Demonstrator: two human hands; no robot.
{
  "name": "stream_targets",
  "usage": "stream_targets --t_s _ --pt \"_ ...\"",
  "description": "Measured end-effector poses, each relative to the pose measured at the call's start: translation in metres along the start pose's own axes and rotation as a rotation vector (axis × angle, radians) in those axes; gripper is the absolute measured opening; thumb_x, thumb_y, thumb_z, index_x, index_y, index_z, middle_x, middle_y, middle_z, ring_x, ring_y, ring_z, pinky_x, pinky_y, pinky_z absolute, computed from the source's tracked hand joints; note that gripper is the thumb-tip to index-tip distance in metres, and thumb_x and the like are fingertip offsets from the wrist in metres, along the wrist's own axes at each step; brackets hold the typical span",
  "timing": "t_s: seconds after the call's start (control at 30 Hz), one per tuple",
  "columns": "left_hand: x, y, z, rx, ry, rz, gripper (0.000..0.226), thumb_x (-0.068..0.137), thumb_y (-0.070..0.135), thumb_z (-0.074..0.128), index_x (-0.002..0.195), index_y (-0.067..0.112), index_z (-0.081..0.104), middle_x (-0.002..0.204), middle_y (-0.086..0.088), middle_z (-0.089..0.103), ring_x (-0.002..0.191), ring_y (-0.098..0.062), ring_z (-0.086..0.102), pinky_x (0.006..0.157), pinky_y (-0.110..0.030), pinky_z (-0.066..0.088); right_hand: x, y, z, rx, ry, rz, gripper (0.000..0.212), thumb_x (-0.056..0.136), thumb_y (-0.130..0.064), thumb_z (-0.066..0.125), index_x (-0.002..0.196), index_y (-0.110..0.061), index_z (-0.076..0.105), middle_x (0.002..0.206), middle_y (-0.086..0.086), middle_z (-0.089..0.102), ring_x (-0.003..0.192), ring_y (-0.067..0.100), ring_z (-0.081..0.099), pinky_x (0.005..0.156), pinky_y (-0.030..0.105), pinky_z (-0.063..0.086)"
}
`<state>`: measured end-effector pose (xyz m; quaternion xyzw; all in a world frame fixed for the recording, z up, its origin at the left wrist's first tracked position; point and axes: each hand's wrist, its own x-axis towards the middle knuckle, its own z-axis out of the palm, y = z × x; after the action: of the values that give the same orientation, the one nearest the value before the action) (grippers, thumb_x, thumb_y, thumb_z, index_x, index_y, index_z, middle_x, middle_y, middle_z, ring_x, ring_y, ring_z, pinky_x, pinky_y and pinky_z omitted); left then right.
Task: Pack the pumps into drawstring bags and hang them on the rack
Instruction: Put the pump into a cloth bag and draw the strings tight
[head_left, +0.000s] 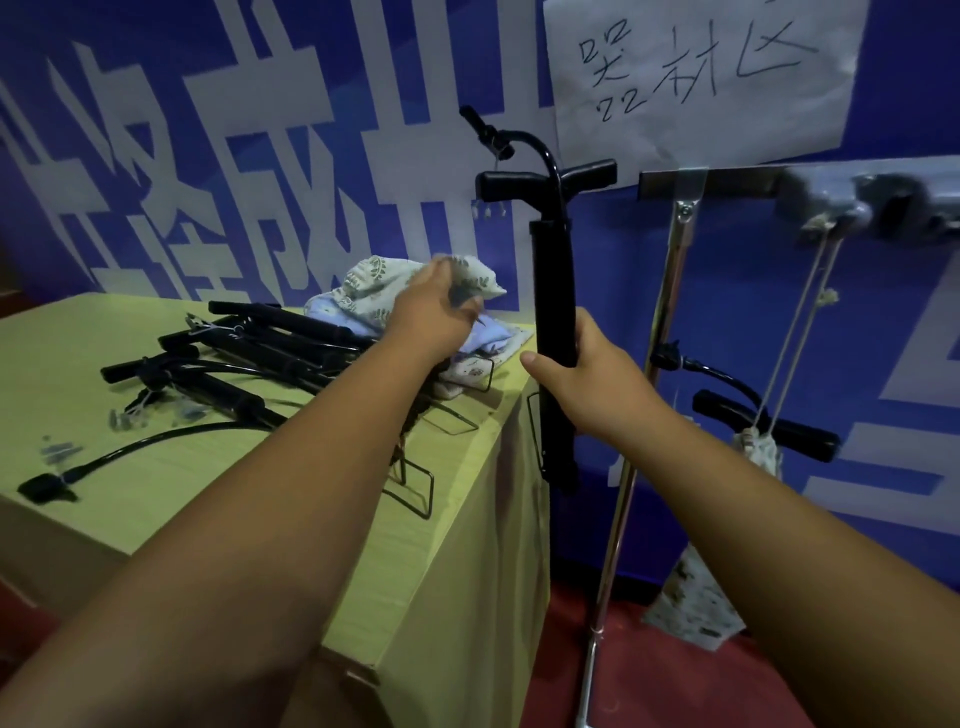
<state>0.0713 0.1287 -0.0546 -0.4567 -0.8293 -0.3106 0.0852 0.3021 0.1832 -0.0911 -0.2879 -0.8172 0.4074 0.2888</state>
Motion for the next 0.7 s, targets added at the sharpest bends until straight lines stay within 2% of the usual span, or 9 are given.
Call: stream_targets --t_s 0.07,0.13,0.23,0.3,0.37,0.47,0.53,0.6,0.7 --pt "0.001 0.01 -0.017 -0.094 0.045 0.02 0.074 0.104 0.036 0.063 0.167 0.02 0.028 0.174 0.002 0.024 0.156 -0.024 0.031 0.124 -0.035 0.029 -0.003 -0.005 -0.002 0.021 0.005 -0.011 0.036 0.105 -0.049 0.067 0.133 -0.04 0.047 0.108 -0.01 0.067 0.092 0.018 0.069 0.082 0.049 0.063" --pt "-0.001 0.025 -0.04 -0.282 0.094 0.032 0.082 0.103 0.025 0.067 0.17 0.022 0.02 0.177 0.007 0.016 0.156 -0.016 0.03 0.125 -0.029 0.026 -0.007 -0.011 -0.005 0.047 0.013 -0.025 0.038 0.104 -0.048 0.067 0.136 -0.04 0.048 0.113 -0.011 0.068 0.096 0.016 0.069 0.086 0.052 0.064" --pt "-0.011 0.052 -0.074 -0.536 0.174 0.095 0.089 0.095 0.009 0.075 0.168 0.027 0.028 0.173 0.011 0.025 0.149 -0.01 0.04 0.117 -0.023 0.039 -0.015 -0.02 -0.011 0.071 0.021 -0.053 0.041 0.104 -0.047 0.068 0.14 -0.042 0.047 0.119 -0.01 0.068 0.101 0.015 0.068 0.091 0.053 0.062" --pt "-0.019 0.071 -0.094 -0.62 0.221 0.146 0.093 0.09 0.007 0.077 0.167 0.028 0.031 0.17 0.011 0.028 0.146 -0.011 0.044 0.116 -0.028 0.047 -0.02 -0.026 -0.016 0.092 0.012 -0.077 0.043 0.104 -0.047 0.068 0.141 -0.046 0.046 0.129 -0.007 0.064 0.105 0.016 0.067 0.093 0.053 0.062" --pt "-0.029 0.088 -0.11 -0.746 0.239 0.153 0.092 0.087 0.011 0.079 0.165 0.03 0.034 0.168 0.012 0.033 0.142 -0.011 0.048 0.112 -0.032 0.052 -0.027 -0.034 -0.024 0.111 0.009 -0.102 0.04 0.104 -0.049 0.067 0.138 -0.052 0.045 0.138 -0.003 0.057 0.107 0.017 0.066 0.089 0.049 0.064" --pt "-0.048 0.111 -0.132 -1.062 0.166 0.116 0.089 0.084 0.024 0.086 0.161 0.034 0.042 0.161 0.007 0.05 0.132 -0.017 0.063 0.105 -0.041 0.058 -0.037 -0.045 -0.036 0.161 0.018 -0.137 0.037 0.104 -0.05 0.068 0.134 -0.057 0.047 0.144 -0.006 0.049 0.115 0.017 0.064 0.081 0.038 0.061" --pt "-0.062 0.128 -0.143 -1.259 0.082 0.117 0.074 0.09 0.023 0.082 0.157 0.03 0.05 0.138 0.002 0.071 0.117 -0.022 0.073 0.097 -0.042 0.06 -0.043 -0.051 -0.046 0.217 0.034 -0.149 0.04 0.099 -0.052 0.071 0.131 -0.065 0.051 0.147 -0.008 0.053 0.121 0.02 0.067 0.09 0.046 0.064" --pt "-0.074 0.144 -0.152 -1.433 0.013 0.133 0.053 0.098 0.018 0.07 0.149 0.024 0.059 0.115 0.005 0.079 0.107 -0.024 0.075 0.09 -0.04 0.058 -0.052 -0.055 -0.055 0.264 0.034 -0.141 0.044 0.097 -0.049 0.074 0.13 -0.067 0.052 0.142 -0.008 0.061 0.116 0.018 0.072 0.093 0.047 0.064" --pt "-0.092 0.162 -0.155 -1.649 -0.057 0.096 0.043 0.102 0.02 0.062 0.145 0.016 0.063 0.116 0.009 0.076 0.101 -0.026 0.071 0.09 -0.045 0.056 -0.069 -0.058 -0.068 0.325 0.024 -0.132 0.049 0.101 -0.039 0.075 0.141 -0.056 0.052 0.122 -0.018 0.073 0.101 0.012 0.078 0.076 0.039 0.065"
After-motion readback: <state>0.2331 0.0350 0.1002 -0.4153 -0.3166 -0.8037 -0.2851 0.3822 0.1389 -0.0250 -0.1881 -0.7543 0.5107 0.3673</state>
